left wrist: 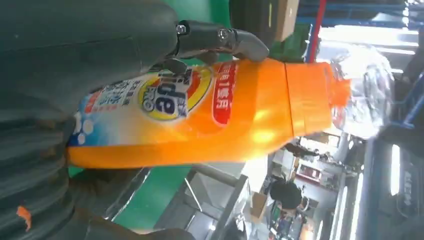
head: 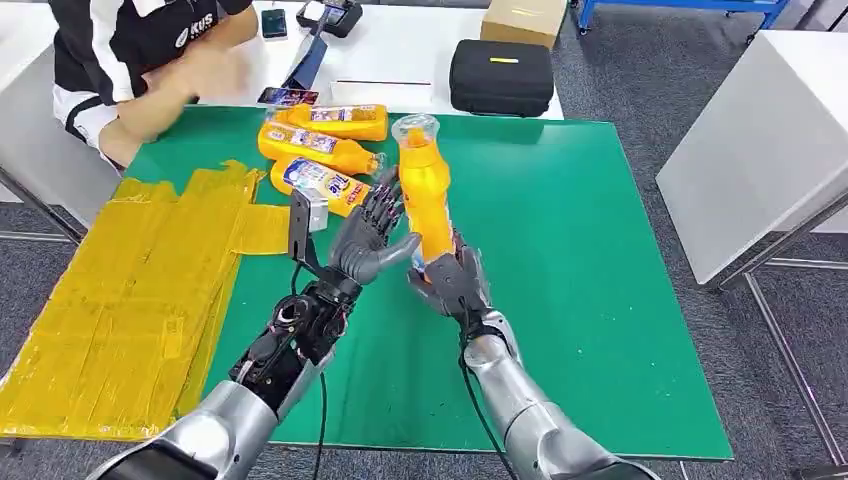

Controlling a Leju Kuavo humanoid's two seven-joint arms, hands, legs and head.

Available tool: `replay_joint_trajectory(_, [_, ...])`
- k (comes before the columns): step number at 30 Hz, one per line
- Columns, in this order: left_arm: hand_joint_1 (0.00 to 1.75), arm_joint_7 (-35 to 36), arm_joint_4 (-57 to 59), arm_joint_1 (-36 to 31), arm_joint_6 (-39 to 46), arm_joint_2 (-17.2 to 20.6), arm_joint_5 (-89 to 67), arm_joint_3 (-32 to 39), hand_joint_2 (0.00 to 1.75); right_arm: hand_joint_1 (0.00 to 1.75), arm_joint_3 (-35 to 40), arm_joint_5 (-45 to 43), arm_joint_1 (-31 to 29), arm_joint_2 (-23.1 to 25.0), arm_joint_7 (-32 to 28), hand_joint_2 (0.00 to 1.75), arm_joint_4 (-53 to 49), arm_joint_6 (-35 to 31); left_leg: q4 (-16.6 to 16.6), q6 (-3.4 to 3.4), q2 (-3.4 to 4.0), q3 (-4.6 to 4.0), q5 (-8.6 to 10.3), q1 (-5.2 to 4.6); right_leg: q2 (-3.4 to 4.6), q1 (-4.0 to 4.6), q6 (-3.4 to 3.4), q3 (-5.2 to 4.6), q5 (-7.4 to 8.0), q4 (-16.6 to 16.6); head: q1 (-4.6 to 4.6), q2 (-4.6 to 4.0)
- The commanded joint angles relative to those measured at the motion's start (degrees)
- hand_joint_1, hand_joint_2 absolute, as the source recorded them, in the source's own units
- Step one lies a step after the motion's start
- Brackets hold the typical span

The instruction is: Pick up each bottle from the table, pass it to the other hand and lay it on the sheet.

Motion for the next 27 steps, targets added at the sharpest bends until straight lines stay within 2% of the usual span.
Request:
replay_joint_trajectory(1, [0.0, 0.6, 8.7, -4.8, -0.8, 1.1, -0.2, -0.3, 1.75, 1.75, 8.0, 3.0, -2.0, 2.3, 0.9, 1.75, 4.6, -1.3, 0.0, 0.01, 0.07, 0.29, -0.18, 0.01, 0.15, 0.02, -0.26, 0.21, -0.14, 0.1, 0.0, 0.0])
replay_joint_trajectory(2, [0.0, 0.9, 9.0, -4.8, -0.9, 1.0, -0.2, -0.1, 1.75, 1.75, 8.6, 3.5, -1.9, 2.5, 1.1, 1.75, 4.8, -1.0, 0.1, 0.03, 0.07, 0.46, -0.3, 0.01, 0.17, 0.03, -0.36, 0.36, -0.25, 0.1, 0.0, 0.0])
replay_joint_trajectory(4, [0.0, 1.1, 9.2, -4.8, -0.9, 0.9, -0.1, 0.1, 1.75, 1.75, 9.3, 4.2, -1.8, 2.5, 1.3, 1.75, 5.0, -1.0, 0.0, 0.02, 0.04, 0.26, -0.15, 0.03, 0.1, 0.04, -0.21, 0.18, -0.11, 0.0, 0.0, 0.0])
replay_joint_trajectory(5, [0.0, 1.2, 9.5, -4.9, -1.3, 0.8, 0.1, 0.6, 1.75, 1.75, 10.4, 5.1, -1.6, 2.7, 1.8, 1.75, 5.3, -0.7, 0.1, 0.04, 0.02, 0.47, -0.28, 0.0, 0.12, 0.02, -0.33, 0.37, -0.25, 0.1, 0.0, 0.0])
replay_joint_trajectory(7, [0.0, 1.3, 9.7, -5.0, -1.7, 0.8, 0.6, 1.5, 1.75, 1.75, 12.6, 6.3, -1.1, 2.8, 2.0, 1.75, 5.2, 1.1, 0.0, 0.02, 0.0, 0.19, -0.12, 0.02, 0.05, 0.03, -0.19, 0.14, -0.1, 0.0, 0.02, 0.0])
replay_joint_trajectory(8, [0.0, 1.3, 9.8, -5.0, -1.8, 0.8, 0.7, 2.2, 1.75, 1.75, 15.6, 5.7, -0.5, 2.8, 1.8, 1.75, 4.9, 3.9, 0.1, 0.04, 0.01, 0.43, -0.27, 0.01, 0.11, 0.02, -0.3, 0.35, -0.24, 0.1, 0.0, 0.0])
replay_joint_trajectory(10, [0.0, 1.2, 9.9, -5.0, -2.0, 1.1, 0.6, 2.8, 1.75, 1.75, 18.7, 3.5, 0.3, 2.8, 1.2, 1.75, 4.3, 6.6, 0.0, 0.01, 0.03, 0.19, -0.13, 0.03, 0.09, 0.04, -0.2, 0.15, -0.11, 0.0, 0.02, 0.0])
replay_joint_trajectory(11, [0.0, 1.1, 10.0, -4.9, -2.2, 1.2, 0.6, 2.9, 1.75, 1.75, 19.1, 3.1, 0.4, 2.8, 1.2, 1.75, 4.3, 6.4, 0.1, 0.03, 0.05, 0.45, -0.3, 0.01, 0.15, 0.02, -0.34, 0.37, -0.27, 0.1, 0.0, 0.0])
replay_joint_trajectory(12, [0.0, 0.8, 10.0, -4.9, -1.3, 1.3, 0.7, 3.2, 1.75, 1.75, 21.0, 2.4, 0.3, 2.8, 1.0, 1.75, 4.6, 9.4, 0.0, 0.01, 0.01, 0.26, -0.17, 0.03, 0.08, 0.04, -0.24, 0.21, -0.15, 0.0, 0.02, 0.0])
replay_joint_trajectory(16, [0.0, -0.6, 9.6, -4.3, 0.0, 1.7, 1.2, 4.7, 1.75, 1.75, 23.7, 0.8, 0.4, 2.8, 0.7, 1.75, 4.7, 11.8, 0.0, 0.0, -0.04, 0.16, -0.11, 0.04, 0.01, 0.05, -0.21, 0.12, -0.12, 0.0, 0.0, 0.0])
replay_joint_trajectory(17, [0.0, -0.6, 9.6, -4.3, -0.2, 1.9, 1.2, 4.7, 1.75, 1.75, 23.7, 0.7, 0.4, 2.8, 0.7, 1.75, 4.6, 11.8, 0.1, 0.02, -0.02, 0.39, -0.28, 0.04, 0.07, 0.05, -0.34, 0.32, -0.28, 0.1, 0.02, 0.0])
replay_joint_trajectory(19, [0.0, -0.6, 9.6, -4.3, -0.2, 1.9, 1.2, 4.7, 1.75, 1.75, 23.7, 0.7, 0.4, 2.8, 0.7, 1.75, 4.6, 11.8, 0.0, 0.01, 0.05, 0.19, -0.15, 0.03, 0.1, 0.04, -0.21, 0.13, -0.14, 0.0, 0.0, 0.0])
replay_joint_trajectory(20, [0.45, -0.6, 9.6, -4.3, -0.2, 1.9, 1.2, 4.8, 1.75, 1.75, 23.8, 0.6, 0.3, 2.8, 0.8, 1.75, 4.7, 11.8, 0.1, 0.03, 0.01, 0.34, -0.27, 0.03, 0.09, 0.04, -0.31, 0.27, -0.26, 0.1, 0.0, 0.0])
replay_joint_trajectory(21, [1.75, -0.9, 9.5, -4.2, 0.5, 1.9, 1.3, 5.2, 1.75, 1.75, 23.9, 0.3, 0.2, 2.8, 0.8, 1.75, 4.7, 11.9, 0.1, 0.02, -0.08, 0.25, -0.18, 0.04, -0.02, 0.05, -0.27, 0.21, -0.22, 0.1, 0.0, 0.0])
replay_joint_trajectory(25, [1.75, -1.8, 9.0, -3.6, 1.3, 2.2, 1.3, 5.9, 1.75, 1.75, 23.5, -0.3, -0.6, 2.7, 1.2, 1.75, 5.7, 12.3, 0.2, 0.05, -0.05, 0.52, -0.39, 0.01, 0.09, 0.02, -0.43, 0.44, -0.4, 0.2, 0.0, 0.0])
replay_joint_trajectory(27, [1.75, -1.9, 8.9, -3.5, 1.2, 2.4, 1.1, 5.8, 1.75, 1.75, 23.5, -0.3, -0.7, 2.6, 1.2, 1.75, 5.9, 12.5, 0.1, 0.02, -0.04, 0.2, -0.15, 0.04, 0.03, 0.04, -0.24, 0.17, -0.16, 0.1, 0.0, 0.0])
